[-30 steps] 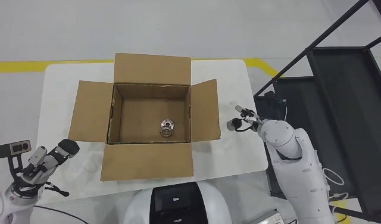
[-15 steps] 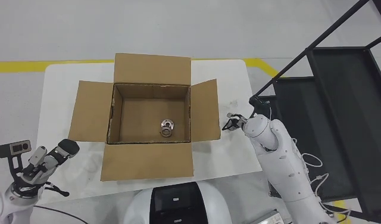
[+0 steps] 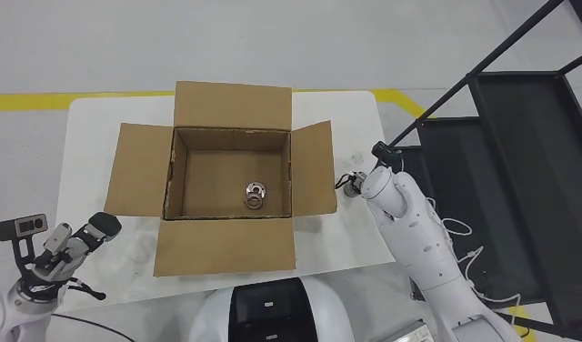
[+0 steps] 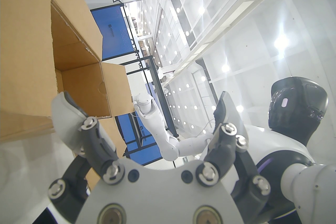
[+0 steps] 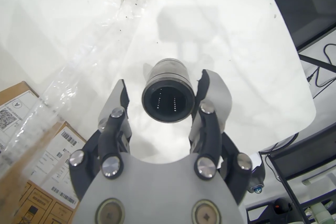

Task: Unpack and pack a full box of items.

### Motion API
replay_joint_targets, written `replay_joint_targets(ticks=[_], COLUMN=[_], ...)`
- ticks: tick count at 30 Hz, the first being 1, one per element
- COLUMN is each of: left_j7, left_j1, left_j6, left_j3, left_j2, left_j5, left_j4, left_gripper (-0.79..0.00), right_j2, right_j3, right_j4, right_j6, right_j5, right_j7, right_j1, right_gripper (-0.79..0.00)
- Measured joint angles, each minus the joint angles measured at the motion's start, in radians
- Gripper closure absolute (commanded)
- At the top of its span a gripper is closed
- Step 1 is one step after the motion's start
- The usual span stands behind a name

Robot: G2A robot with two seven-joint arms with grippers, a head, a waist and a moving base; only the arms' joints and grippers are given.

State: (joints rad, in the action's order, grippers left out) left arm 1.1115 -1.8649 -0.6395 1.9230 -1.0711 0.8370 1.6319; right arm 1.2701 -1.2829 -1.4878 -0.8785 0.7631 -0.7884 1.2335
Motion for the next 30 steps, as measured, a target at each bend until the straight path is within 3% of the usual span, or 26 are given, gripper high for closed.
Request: replay_joint_targets(ticks=[1, 4, 9, 10, 19, 30], left_j7=[0.0, 0.0, 0.0, 0.0, 0.0, 0.0], left_j1=[0.0, 0.0, 0.0, 0.0, 0.0, 0.0], left_j6=[0.0, 0.0, 0.0, 0.0, 0.0, 0.0], left_j3=[0.0, 0.0, 0.0, 0.0, 0.0, 0.0], left_j2=[0.0, 0.0, 0.0, 0.0, 0.0, 0.0], left_j5=[0.0, 0.0, 0.0, 0.0, 0.0, 0.0], left_j4=[0.0, 0.0, 0.0, 0.0, 0.0, 0.0], left_gripper=[-0.785, -0.785, -0.785, -0.785, -0.785, -0.785], right_j2=[0.001, 0.005, 0.007, 0.007, -0.003, -0.03], right_j3=[0.003, 0.01, 0.027, 0.032, 0.021, -0.111], right_j4=[0.008, 0.033, 0.066, 0.07, 0.014, -0.262], right_j6=[-0.001, -0.007, -0.017, -0.018, -0.034, -0.014], right_j5=[0.001, -0.003, 0.009, 0.012, 0.056, 0.053], right_j7=[0.008, 0.022, 0.019, 0.015, -0.013, -0.048], right_j1=[-0.004, -0.017, -0.034, -0.037, -0.02, 0.121], right_gripper=[-0.209, -0.108, -0.049, 0.0, 0.0, 0.0])
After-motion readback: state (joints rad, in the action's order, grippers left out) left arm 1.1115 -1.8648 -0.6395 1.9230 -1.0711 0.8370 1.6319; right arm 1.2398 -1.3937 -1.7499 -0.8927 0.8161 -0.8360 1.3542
